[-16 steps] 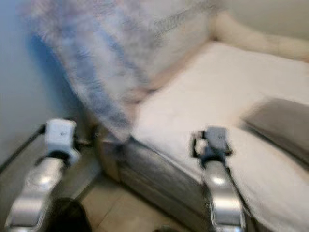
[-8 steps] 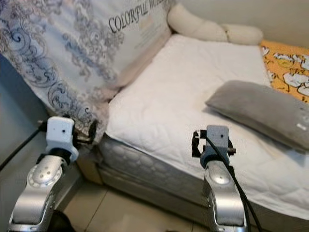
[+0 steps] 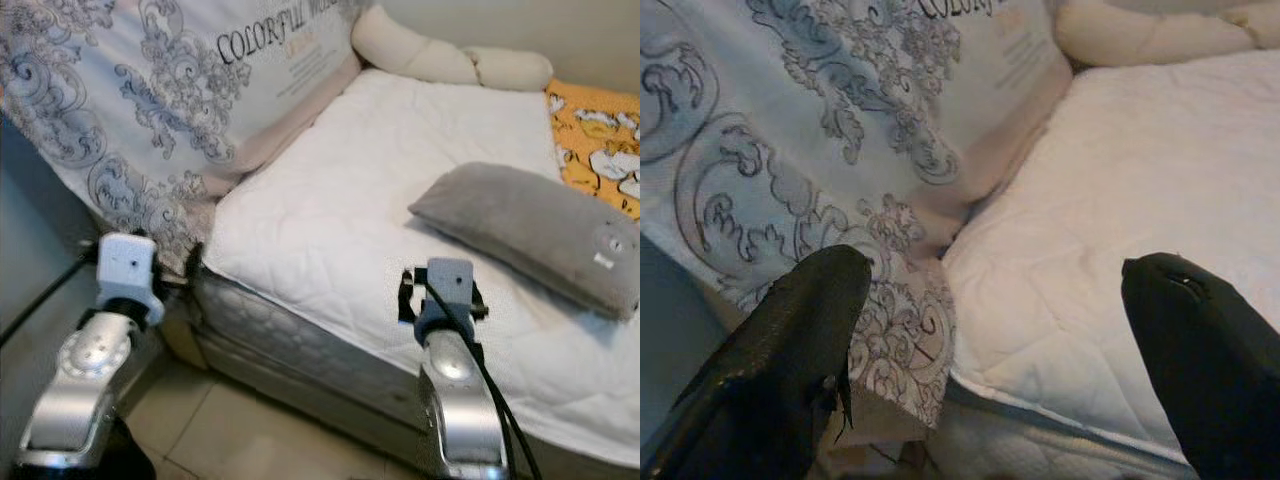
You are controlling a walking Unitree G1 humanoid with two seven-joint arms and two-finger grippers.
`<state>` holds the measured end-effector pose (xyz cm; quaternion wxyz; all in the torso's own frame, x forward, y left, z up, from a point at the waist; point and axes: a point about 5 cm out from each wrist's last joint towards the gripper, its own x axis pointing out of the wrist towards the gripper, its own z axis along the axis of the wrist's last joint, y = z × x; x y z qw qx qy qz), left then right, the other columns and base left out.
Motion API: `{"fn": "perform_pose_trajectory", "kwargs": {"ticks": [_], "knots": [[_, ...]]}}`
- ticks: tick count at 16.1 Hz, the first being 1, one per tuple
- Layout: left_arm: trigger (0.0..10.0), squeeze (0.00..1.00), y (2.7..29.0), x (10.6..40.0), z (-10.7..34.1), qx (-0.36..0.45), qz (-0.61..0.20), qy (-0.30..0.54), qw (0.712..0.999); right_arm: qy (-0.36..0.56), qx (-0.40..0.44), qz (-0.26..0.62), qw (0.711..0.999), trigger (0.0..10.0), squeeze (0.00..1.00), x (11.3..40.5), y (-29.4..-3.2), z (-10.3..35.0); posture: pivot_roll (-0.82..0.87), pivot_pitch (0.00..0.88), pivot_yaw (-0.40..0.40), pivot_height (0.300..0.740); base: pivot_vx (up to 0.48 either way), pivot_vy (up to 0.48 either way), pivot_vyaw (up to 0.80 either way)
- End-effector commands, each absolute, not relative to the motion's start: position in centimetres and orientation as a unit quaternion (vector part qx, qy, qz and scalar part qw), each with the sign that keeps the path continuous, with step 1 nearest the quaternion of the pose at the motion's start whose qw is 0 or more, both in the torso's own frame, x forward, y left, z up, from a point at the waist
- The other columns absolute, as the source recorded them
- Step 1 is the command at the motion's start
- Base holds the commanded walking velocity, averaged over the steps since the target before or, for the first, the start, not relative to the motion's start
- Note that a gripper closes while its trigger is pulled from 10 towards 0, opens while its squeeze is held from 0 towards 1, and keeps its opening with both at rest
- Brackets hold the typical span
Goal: Clean up the room
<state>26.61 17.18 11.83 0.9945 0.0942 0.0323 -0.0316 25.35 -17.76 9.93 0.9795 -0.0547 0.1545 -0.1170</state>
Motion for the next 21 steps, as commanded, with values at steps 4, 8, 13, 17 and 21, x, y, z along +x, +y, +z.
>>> {"fn": "perform_pose_trajectory", "kwargs": {"ticks": [4, 8, 13, 17, 21], "knots": [[10.0, 0.0, 16.6, 26.7, 11.9, 0.094, -0.039, 0.027, 0.994, 0.162, -0.057, -0.131, 0.976, 10.0, 0.0, 25.3, -18.3, 9.7, 0.06, 0.0, 0.015, 0.74, 0.0, -0.294, 0.0], [10.0, 0.0, 16.7, 26.7, 11.9, 0.085, -0.026, 0.031, 0.996, 0.165, -0.054, -0.13, 0.976, 10.0, 0.0, 25.4, -18.4, 9.7, 0.06, 0.0, 0.014, 0.74, 0.0, -0.133, -0.29], [10.0, 0.0, 16.4, 26.7, 12.1, 0.065, -0.038, 0.016, 0.997, 0.158, -0.058, -0.126, 0.978, 10.0, 0.0, 26.0, -18.5, 10.0, 0.06, 0.0, 0.0, 0.74, 0.0, 0.0, -0.74], [10.0, 0.0, 16.1, 26.7, 12.1, 0.061, -0.038, 0.016, 0.997, 0.156, -0.063, -0.123, 0.978, 10.0, 0.0, 26.2, -18.7, 10.2, 0.06, 0.0, -0.005, 0.74, 0.24, 0.0, -0.74], [10.0, 0.0, 16.2, 26.8, 12.1, 0.057, -0.035, 0.015, 0.998, 0.148, -0.082, -0.117, 0.979, 10.0, 0.0, 26.4, -19.0, 10.5, 0.05, 0.0, -0.004, 0.74, 0.258, 0.0, -0.18]]}}
